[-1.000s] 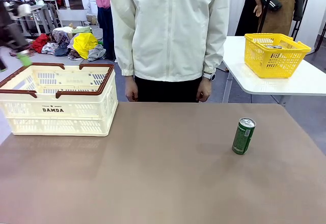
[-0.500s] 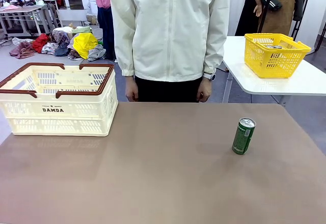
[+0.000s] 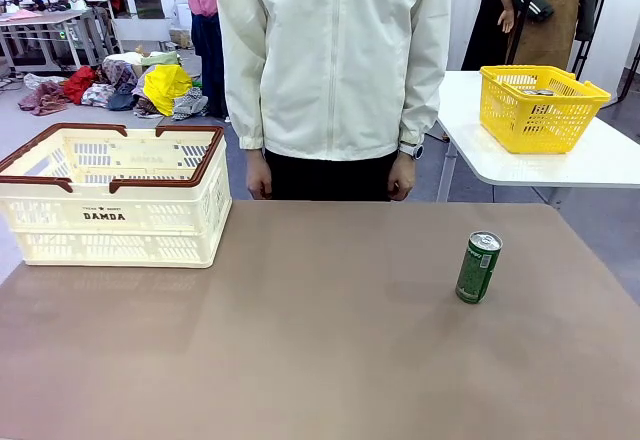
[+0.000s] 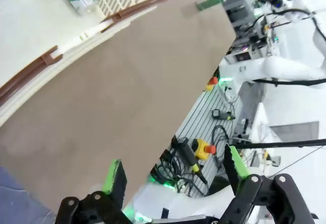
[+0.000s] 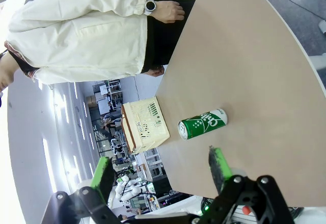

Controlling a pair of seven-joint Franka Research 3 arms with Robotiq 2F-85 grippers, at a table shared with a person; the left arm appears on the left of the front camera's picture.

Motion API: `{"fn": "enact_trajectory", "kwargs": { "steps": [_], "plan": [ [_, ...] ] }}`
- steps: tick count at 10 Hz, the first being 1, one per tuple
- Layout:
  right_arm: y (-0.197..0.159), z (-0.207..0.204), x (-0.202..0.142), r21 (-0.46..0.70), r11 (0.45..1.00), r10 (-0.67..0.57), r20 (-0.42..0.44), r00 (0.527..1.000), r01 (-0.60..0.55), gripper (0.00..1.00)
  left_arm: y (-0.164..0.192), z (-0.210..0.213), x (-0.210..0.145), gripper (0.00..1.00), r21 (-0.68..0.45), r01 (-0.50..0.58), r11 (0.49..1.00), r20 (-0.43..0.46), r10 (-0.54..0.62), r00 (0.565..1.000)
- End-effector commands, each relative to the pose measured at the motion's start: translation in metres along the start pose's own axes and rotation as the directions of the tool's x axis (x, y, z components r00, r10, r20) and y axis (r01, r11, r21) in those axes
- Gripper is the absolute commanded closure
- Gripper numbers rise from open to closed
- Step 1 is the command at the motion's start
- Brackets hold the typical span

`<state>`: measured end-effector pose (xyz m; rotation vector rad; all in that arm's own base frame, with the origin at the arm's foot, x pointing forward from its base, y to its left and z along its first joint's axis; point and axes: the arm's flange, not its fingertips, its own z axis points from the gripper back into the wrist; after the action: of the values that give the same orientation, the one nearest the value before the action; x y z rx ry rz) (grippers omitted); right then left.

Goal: Place the drinks into the Shopping basket.
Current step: Pick up one drink and place it into the Shopping basket.

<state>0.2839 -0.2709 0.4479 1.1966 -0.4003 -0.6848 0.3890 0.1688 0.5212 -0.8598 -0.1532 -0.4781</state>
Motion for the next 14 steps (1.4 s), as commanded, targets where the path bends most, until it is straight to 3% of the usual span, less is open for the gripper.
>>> {"fn": "enact_trajectory", "kwargs": {
  "steps": [1,14],
  "plan": [
    [0.0017,-0.0001,0.0009,0.019,1.000,0.014,0.005,1.000,-0.014,0.00,-0.0023,0.0021,-0.0044,0.00,0.013,-0.009,1.000,-0.018,0.010,1.000],
    [0.0017,-0.0001,0.0009,0.019,1.000,0.014,0.005,1.000,-0.014,0.00,-0.0023,0.0021,-0.0044,0.00,0.013,-0.009,1.000,-0.018,0.010,1.000]
  ]
}}
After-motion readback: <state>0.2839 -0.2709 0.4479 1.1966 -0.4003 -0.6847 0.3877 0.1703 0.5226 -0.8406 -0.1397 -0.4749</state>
